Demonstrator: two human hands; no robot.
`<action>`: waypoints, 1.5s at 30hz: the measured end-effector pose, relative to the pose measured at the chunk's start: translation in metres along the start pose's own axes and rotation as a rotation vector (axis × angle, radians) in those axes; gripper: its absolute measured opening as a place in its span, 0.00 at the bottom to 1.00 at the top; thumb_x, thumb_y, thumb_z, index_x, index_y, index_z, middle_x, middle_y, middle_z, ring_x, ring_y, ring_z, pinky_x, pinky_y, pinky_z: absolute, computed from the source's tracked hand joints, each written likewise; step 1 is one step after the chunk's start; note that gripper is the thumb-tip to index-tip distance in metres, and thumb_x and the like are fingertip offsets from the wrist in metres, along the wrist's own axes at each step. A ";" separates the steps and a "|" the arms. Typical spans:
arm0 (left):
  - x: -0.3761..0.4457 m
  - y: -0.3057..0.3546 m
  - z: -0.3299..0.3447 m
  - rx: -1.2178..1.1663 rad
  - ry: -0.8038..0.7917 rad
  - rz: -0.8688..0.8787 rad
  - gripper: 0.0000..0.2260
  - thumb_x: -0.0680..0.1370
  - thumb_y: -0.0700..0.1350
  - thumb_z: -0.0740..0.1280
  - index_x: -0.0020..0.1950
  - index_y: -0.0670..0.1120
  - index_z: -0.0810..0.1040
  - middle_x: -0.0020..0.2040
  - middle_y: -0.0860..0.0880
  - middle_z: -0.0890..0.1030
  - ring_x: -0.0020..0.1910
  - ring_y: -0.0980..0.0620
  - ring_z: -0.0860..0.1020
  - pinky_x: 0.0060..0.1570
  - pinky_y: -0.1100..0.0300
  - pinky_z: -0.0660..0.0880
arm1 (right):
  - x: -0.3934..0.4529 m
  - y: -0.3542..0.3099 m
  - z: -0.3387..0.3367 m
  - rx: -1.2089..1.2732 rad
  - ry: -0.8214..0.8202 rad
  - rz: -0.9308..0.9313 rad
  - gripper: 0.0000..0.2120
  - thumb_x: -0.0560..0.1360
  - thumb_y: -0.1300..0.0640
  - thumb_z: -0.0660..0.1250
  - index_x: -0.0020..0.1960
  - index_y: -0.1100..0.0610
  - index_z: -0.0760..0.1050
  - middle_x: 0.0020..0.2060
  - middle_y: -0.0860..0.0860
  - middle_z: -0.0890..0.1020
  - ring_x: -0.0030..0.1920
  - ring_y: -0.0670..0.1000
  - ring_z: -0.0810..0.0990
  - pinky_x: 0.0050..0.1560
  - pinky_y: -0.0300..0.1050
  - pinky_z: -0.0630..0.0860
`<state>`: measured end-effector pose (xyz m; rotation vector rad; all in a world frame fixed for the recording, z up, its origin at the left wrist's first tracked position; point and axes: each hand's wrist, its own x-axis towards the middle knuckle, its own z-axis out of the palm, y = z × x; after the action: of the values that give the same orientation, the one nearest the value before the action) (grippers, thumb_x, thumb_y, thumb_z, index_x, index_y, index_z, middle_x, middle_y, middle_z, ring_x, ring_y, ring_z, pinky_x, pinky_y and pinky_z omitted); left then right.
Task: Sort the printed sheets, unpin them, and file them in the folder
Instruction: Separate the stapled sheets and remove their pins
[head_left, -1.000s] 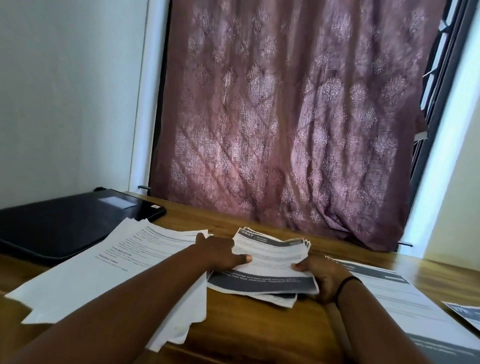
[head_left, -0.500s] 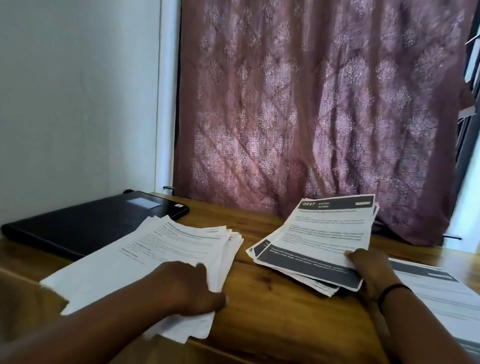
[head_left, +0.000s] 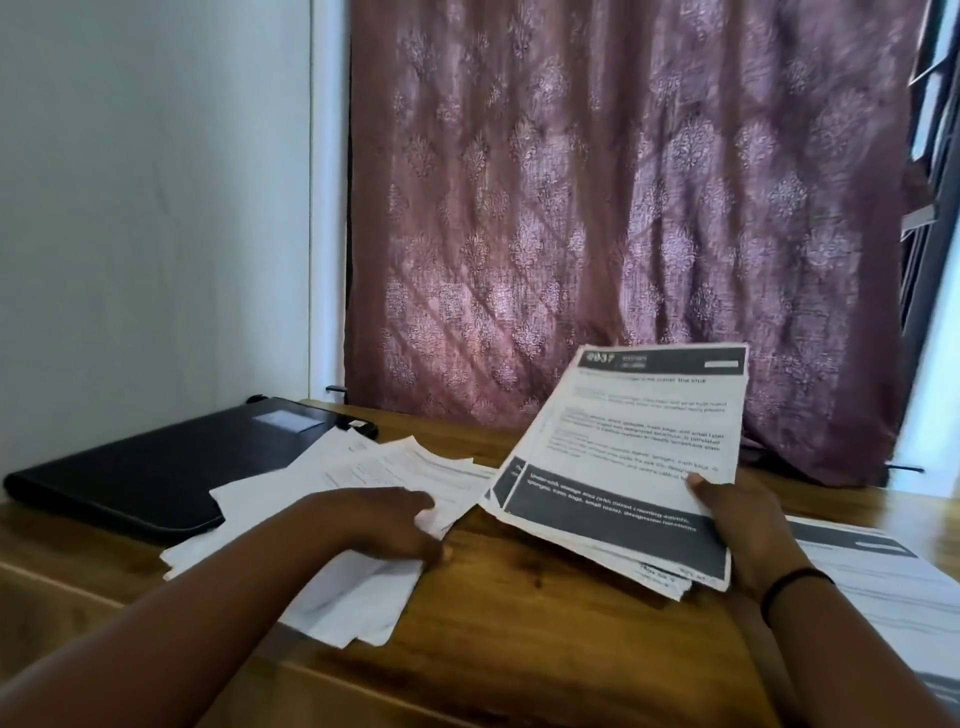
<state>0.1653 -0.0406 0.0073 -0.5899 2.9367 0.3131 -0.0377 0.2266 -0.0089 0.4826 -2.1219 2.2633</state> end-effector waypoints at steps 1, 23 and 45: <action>0.004 0.003 -0.006 -0.096 0.060 0.087 0.39 0.69 0.75 0.57 0.75 0.56 0.61 0.76 0.55 0.62 0.73 0.52 0.62 0.73 0.50 0.58 | 0.000 -0.002 0.000 -0.005 0.002 -0.051 0.11 0.79 0.62 0.64 0.60 0.61 0.76 0.50 0.55 0.79 0.40 0.48 0.77 0.35 0.42 0.70; 0.058 0.114 -0.022 -1.638 0.318 0.447 0.06 0.74 0.39 0.71 0.50 0.45 0.81 0.48 0.43 0.85 0.45 0.44 0.84 0.46 0.52 0.82 | -0.016 -0.024 0.027 -0.097 0.166 -0.608 0.08 0.75 0.45 0.63 0.51 0.46 0.74 0.42 0.36 0.80 0.44 0.37 0.80 0.39 0.36 0.77; 0.055 0.098 -0.032 -1.635 0.491 0.553 0.09 0.77 0.37 0.65 0.57 0.43 0.77 0.40 0.50 0.86 0.37 0.53 0.84 0.32 0.63 0.79 | -0.016 -0.021 0.022 0.115 0.139 -0.371 0.13 0.73 0.48 0.70 0.56 0.48 0.74 0.48 0.47 0.84 0.45 0.44 0.84 0.42 0.41 0.79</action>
<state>0.0740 0.0207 0.0464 0.1789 2.4041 2.9610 -0.0134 0.2099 0.0092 0.6391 -1.6804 2.1417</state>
